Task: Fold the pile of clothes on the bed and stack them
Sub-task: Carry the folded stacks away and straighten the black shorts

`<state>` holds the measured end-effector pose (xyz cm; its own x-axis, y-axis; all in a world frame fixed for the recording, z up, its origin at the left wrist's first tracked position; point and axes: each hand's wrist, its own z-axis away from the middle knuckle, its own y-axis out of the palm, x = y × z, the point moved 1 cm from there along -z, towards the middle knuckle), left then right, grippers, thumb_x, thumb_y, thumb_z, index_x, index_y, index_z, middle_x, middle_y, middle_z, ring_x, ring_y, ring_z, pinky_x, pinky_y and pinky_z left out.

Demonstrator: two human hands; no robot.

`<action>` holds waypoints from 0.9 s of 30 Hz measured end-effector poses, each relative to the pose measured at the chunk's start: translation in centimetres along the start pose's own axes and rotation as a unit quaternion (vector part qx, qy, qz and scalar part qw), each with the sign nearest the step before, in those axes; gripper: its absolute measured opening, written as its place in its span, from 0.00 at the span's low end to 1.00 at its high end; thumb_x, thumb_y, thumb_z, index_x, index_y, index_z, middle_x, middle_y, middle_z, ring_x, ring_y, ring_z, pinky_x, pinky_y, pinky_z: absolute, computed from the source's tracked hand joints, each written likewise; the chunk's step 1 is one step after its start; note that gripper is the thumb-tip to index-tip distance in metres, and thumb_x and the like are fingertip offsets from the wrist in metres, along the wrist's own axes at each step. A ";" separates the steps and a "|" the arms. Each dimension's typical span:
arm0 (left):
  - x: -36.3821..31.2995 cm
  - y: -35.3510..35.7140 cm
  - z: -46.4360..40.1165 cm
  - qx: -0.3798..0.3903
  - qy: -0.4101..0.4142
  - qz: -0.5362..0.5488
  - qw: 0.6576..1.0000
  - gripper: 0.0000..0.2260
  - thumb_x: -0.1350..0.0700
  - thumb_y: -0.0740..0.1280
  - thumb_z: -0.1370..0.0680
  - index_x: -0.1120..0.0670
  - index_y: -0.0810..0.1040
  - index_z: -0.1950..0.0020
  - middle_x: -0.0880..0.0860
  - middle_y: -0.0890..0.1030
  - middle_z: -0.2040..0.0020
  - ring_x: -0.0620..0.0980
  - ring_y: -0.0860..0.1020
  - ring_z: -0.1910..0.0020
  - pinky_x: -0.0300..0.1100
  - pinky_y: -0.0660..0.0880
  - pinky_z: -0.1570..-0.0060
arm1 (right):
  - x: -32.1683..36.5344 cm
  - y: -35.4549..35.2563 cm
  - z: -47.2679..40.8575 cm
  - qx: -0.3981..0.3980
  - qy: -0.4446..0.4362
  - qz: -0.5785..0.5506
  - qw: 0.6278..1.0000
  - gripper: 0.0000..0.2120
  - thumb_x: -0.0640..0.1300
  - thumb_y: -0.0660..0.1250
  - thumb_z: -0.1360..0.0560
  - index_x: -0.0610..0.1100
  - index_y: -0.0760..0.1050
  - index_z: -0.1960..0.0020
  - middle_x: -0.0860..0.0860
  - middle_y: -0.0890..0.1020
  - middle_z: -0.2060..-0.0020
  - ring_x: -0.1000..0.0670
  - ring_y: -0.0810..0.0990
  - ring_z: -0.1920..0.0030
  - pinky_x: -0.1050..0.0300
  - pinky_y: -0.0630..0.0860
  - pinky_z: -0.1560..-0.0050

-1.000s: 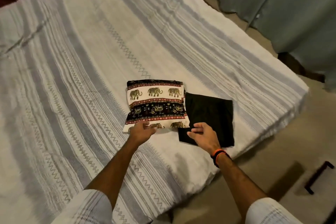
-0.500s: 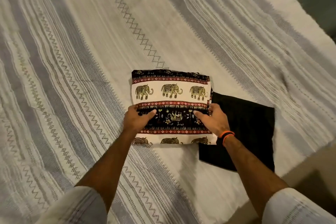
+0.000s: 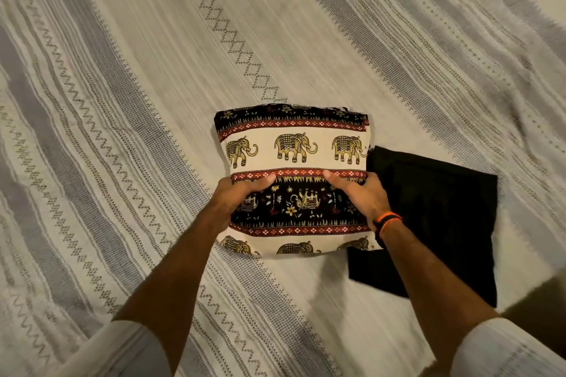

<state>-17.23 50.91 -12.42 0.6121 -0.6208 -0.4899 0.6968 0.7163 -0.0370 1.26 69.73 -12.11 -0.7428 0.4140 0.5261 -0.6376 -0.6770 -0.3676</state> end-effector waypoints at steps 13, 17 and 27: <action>0.3 2.5 1.1 0.050 -0.033 0.055 0.997 0.22 0.49 0.77 0.32 0.57 0.80 0.42 0.58 0.85 0.47 0.60 0.83 0.47 0.58 0.79 0.45 | -0.9 -0.7 1.2 0.087 -0.036 -0.079 0.992 0.41 0.67 0.81 0.52 0.54 0.79 0.42 0.54 0.85 0.48 0.49 0.83 0.45 0.42 0.76 0.37; 0.5 2.9 3.1 0.052 -0.035 0.068 0.996 0.20 0.50 0.74 0.29 0.59 0.80 0.42 0.58 0.84 0.47 0.60 0.83 0.47 0.53 0.80 0.49 | -0.8 -1.3 2.5 0.083 -0.063 -0.088 0.991 0.40 0.64 0.81 0.51 0.52 0.79 0.41 0.54 0.85 0.48 0.49 0.83 0.46 0.43 0.76 0.37; 0.3 2.1 9.8 0.024 0.006 0.095 0.995 0.17 0.51 0.73 0.27 0.60 0.79 0.44 0.59 0.84 0.47 0.60 0.82 0.48 0.53 0.79 0.50 | 0.3 -1.7 7.9 0.077 -0.095 -0.056 0.991 0.34 0.61 0.79 0.37 0.51 0.75 0.36 0.53 0.82 0.43 0.49 0.80 0.42 0.45 0.74 0.34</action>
<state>-11.87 49.07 -4.11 0.7304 -0.4711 -0.4946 0.5855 0.8047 0.0982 3.75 66.20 -5.24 -0.6084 0.3795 0.6970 -0.6644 -0.7239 -0.1858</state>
